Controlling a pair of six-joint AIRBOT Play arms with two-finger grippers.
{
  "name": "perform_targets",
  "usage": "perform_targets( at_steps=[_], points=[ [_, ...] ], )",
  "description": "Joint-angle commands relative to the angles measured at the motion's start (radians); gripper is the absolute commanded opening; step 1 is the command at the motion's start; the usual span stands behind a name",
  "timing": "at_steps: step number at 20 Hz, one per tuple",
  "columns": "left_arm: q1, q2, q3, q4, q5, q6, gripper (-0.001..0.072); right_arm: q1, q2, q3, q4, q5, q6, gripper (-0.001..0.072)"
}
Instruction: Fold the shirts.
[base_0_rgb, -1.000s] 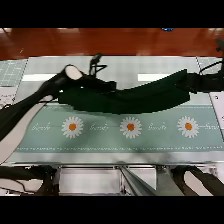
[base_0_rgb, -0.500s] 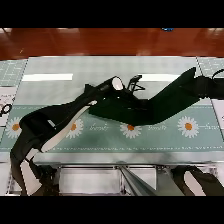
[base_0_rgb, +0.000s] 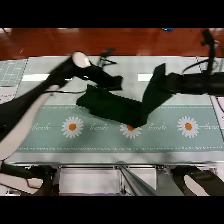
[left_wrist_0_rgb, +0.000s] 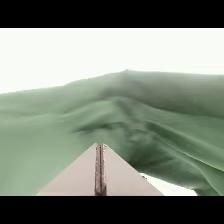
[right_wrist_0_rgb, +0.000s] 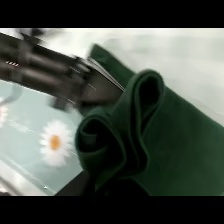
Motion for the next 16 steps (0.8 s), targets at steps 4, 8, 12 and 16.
perform_targets(
  at_steps=[4, 8, 12, 16],
  points=[
    [0.443, 0.631, -0.536, 0.045, 0.068, 0.082, 0.0019, 0.252, -0.398, 0.225, 0.081, -0.183, -0.004, 0.0028],
    [0.7, 0.956, -0.707, 0.045, 0.017, 0.082, 0.0019, 0.317, -0.655, 0.442, 0.15, -0.174, -0.003, 0.0029],
    [0.792, 1.076, -0.735, 0.045, -0.063, 0.087, 0.0019, 0.357, -0.863, 0.593, 0.257, -0.158, -0.002, 0.0029],
    [0.784, 1.054, -0.736, 0.045, -0.067, 0.106, 0.0019, 0.37, -0.97, 0.627, 0.312, -0.173, 0.013, 0.0105]
  ],
)
